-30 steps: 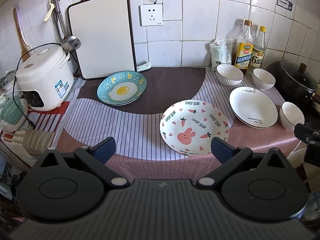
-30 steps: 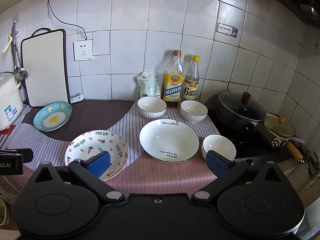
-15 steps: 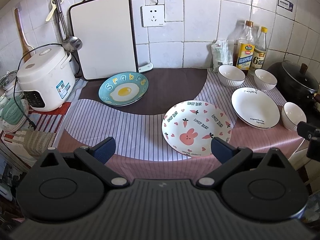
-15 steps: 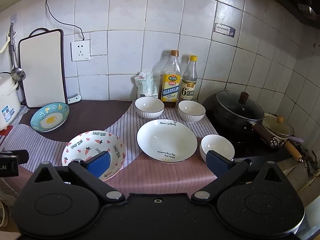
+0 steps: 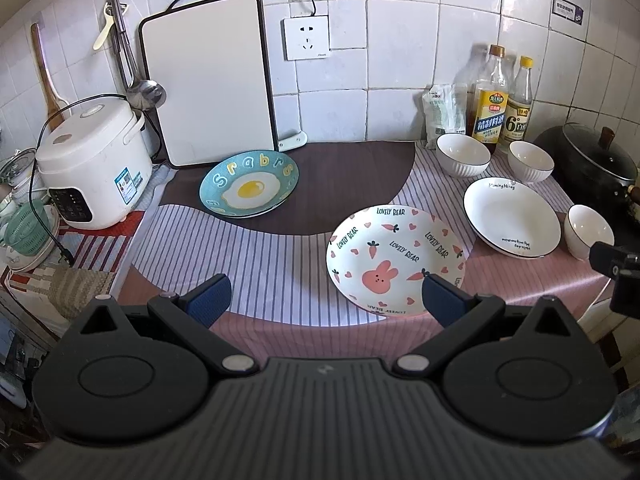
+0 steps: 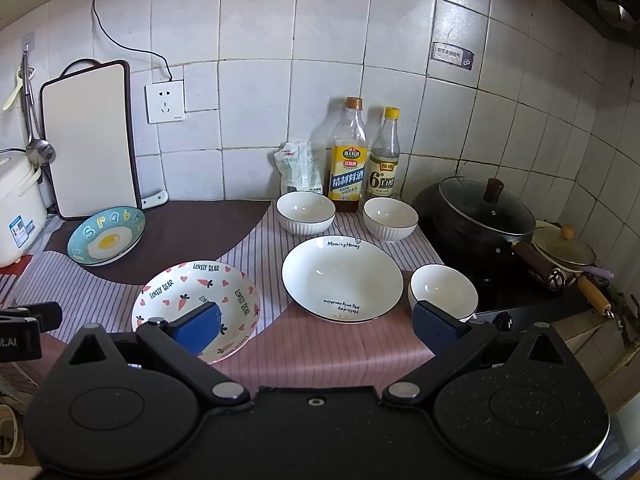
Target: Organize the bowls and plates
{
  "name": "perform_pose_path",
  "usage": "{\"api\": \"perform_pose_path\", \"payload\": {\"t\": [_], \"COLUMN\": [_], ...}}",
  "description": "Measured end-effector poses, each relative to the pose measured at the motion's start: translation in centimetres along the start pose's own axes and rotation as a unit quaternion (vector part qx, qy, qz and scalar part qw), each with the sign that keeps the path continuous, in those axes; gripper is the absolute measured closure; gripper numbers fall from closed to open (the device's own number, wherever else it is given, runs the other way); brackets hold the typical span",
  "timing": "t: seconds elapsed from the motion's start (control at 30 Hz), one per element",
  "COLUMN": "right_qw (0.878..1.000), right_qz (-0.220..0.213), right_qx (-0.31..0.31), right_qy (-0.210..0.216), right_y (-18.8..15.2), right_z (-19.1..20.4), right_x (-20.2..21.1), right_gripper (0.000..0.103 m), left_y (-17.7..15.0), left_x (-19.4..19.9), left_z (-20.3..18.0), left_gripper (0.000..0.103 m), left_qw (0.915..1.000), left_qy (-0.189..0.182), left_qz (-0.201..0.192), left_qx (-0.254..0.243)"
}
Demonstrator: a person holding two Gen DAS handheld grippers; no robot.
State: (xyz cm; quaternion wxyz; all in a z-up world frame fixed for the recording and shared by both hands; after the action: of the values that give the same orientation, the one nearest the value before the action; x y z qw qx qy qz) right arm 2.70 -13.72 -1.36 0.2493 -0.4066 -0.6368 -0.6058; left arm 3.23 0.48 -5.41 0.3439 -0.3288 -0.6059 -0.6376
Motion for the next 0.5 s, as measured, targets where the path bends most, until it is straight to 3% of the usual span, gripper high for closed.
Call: {"api": "perform_pose_path", "payload": {"t": [0.5], "right_qw": [1.000], "right_qz": [0.006], "right_qx": [0.004], "right_qy": [0.001], "right_y": [-0.25], "right_z": [0.41], "right_x": [-0.48], "right_gripper": [0.000], "left_y": [-0.20], "left_x": [-0.41], "left_z": [0.24], "left_gripper": [0.000], "left_qw": [0.9999], "left_qy": [-0.007], "left_qz": [0.008], "left_qx": [0.002]}}
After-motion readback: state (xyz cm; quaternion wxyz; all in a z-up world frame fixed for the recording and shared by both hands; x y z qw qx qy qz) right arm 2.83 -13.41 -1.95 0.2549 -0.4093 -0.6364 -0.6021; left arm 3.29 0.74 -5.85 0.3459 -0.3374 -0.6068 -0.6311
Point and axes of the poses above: each gripper's, at about its wrist camera, not at the fingertips, and x roughly against the way its jaws point, z to its left, y to its top, the point moved 6 cm from there along -x, roughly the way its jaws point, and after that the axes turned 14 degrees about z, right-handed, at the moved point
